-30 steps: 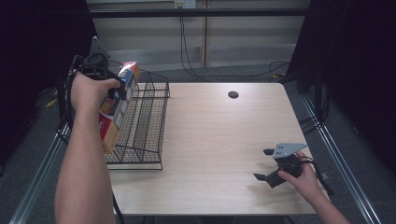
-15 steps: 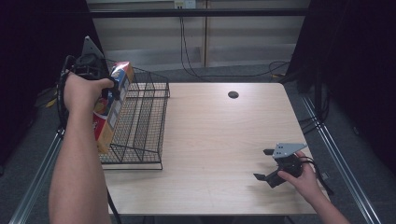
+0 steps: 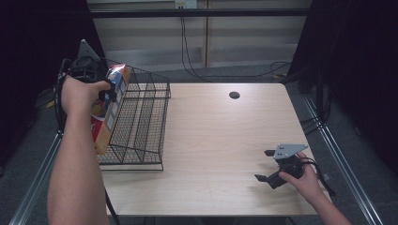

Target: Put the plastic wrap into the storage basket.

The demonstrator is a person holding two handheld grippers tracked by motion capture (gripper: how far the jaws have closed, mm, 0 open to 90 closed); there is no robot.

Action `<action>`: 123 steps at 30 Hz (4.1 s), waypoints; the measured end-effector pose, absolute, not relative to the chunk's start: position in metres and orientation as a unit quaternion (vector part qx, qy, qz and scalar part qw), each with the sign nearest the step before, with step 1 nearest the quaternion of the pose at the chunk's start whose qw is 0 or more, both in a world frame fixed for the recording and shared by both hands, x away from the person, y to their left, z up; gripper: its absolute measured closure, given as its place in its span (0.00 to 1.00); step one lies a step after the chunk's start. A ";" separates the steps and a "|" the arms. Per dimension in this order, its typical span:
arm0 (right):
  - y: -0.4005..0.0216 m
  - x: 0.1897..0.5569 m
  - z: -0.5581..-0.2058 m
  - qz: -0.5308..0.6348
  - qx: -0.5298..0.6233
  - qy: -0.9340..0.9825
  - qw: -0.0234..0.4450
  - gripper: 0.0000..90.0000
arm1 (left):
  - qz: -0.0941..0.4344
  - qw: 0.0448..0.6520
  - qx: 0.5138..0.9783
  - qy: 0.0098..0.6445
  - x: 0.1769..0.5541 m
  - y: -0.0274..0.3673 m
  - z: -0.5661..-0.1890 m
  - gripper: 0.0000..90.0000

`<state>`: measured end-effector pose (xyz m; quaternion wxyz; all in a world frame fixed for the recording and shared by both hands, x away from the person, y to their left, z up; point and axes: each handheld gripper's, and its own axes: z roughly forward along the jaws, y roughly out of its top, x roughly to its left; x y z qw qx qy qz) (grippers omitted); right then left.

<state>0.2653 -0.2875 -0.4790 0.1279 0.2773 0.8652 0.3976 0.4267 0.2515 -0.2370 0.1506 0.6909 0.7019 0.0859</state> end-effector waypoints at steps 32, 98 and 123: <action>-0.286 0.265 -0.480 0.392 0.274 0.869 0.127 0.00 | 0.084 0.127 0.688 0.709 0.433 0.261 -0.266 0.48; -0.284 0.267 -0.481 0.388 0.269 0.873 0.125 0.00 | 0.084 0.203 0.707 0.673 0.431 0.221 -0.252 0.33; -0.281 0.269 -0.480 0.388 0.267 0.873 0.125 0.00 | 0.062 0.237 0.754 0.610 0.425 0.174 -0.261 0.22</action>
